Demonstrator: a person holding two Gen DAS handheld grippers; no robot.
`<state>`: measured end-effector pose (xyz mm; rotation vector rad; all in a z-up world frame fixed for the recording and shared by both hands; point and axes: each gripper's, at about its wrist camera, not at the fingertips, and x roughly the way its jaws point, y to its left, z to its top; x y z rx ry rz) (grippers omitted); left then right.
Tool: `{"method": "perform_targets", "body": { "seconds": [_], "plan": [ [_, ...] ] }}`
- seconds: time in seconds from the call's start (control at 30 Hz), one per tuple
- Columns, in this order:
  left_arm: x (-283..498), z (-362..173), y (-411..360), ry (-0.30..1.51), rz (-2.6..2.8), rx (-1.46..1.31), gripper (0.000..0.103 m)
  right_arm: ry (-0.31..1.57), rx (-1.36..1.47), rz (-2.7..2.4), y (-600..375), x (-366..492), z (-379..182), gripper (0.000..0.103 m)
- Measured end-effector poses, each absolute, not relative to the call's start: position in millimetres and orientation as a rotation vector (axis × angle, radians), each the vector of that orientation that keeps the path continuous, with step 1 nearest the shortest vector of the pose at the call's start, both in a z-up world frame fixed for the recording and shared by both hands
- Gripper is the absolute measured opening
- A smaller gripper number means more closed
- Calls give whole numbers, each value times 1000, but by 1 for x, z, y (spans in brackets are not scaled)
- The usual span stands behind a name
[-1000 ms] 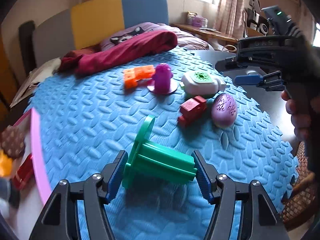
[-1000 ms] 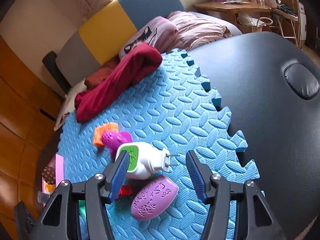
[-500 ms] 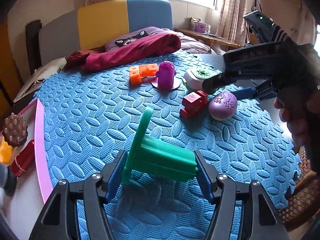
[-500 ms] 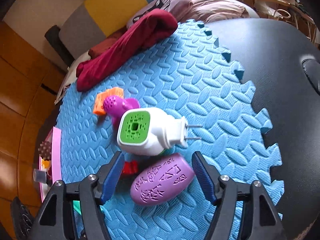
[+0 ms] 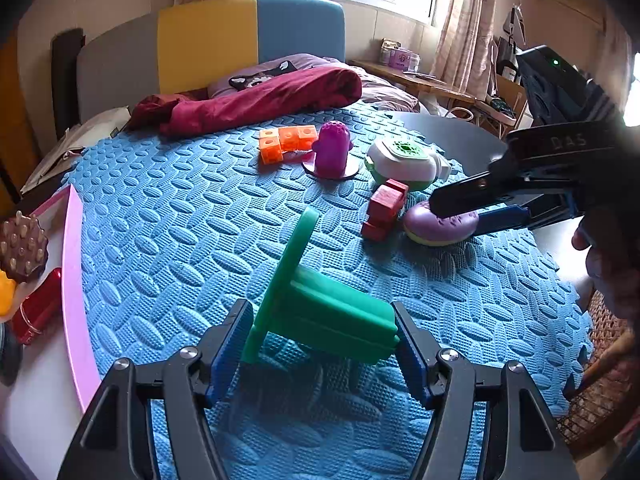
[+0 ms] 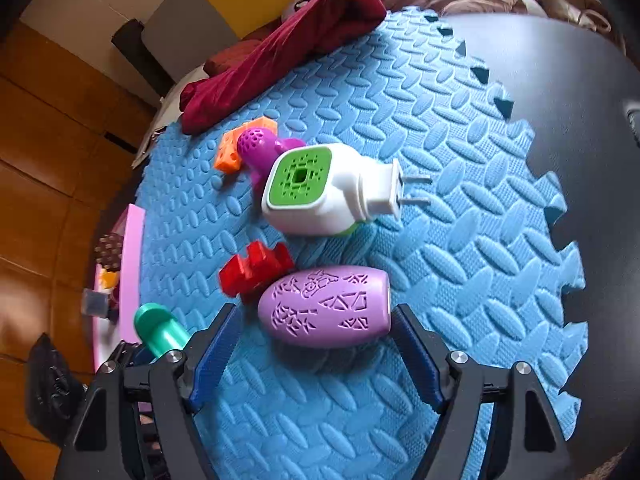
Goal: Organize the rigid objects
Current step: 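Lift the green spool toy with the left gripper while the right gripper grasps the purple egg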
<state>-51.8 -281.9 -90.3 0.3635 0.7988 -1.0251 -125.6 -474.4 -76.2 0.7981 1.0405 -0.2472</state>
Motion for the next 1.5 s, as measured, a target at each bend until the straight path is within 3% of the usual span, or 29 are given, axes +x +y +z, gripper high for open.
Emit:
{"method": "perform_targets", "body": {
  "seconds": [0.27,0.57,0.63,0.67,0.7,0.87,0.93,1.0,1.1,1.33,1.37,1.4,1.5],
  "plan": [
    [-51,-90,-281,814,-1025,349,70,1161,277,-197,-430,-109,-47,78],
    [-53,-92,-281,812,-1021,357,71,1291,-21,-158,-414,-73,-71,77],
    [-53,-92,-282,812,-1020,358,71,1265,-6,-173,-418,-73,-75,63],
    [-52,-92,-282,811,-1020,356,71,1245,38,-172,-422,-75,-75,45],
    [-52,-92,-282,811,-1020,354,71,1234,83,-158,-425,-77,-76,35],
    [-52,-93,-281,808,-1020,346,71,1185,176,-173,-434,-84,-77,38],
    [-53,-92,-280,805,-1017,345,70,1169,213,-173,-435,-84,-76,44],
    [-54,-92,-279,802,-1014,347,70,1151,252,-145,-431,-81,-77,64],
    [-54,-92,-279,800,-1012,347,71,1143,241,-149,-423,-79,-78,69],
    [-55,-93,-278,795,-1008,342,71,1112,316,-145,-433,-81,-77,68],
    [-55,-93,-278,794,-1007,341,71,1110,291,-165,-431,-81,-77,63],
    [-55,-93,-277,794,-1006,341,71,1110,263,-187,-430,-81,-78,49],
    [-57,-92,-277,788,-1000,344,70,1109,217,-224,-427,-80,-79,44]
  ]
}}
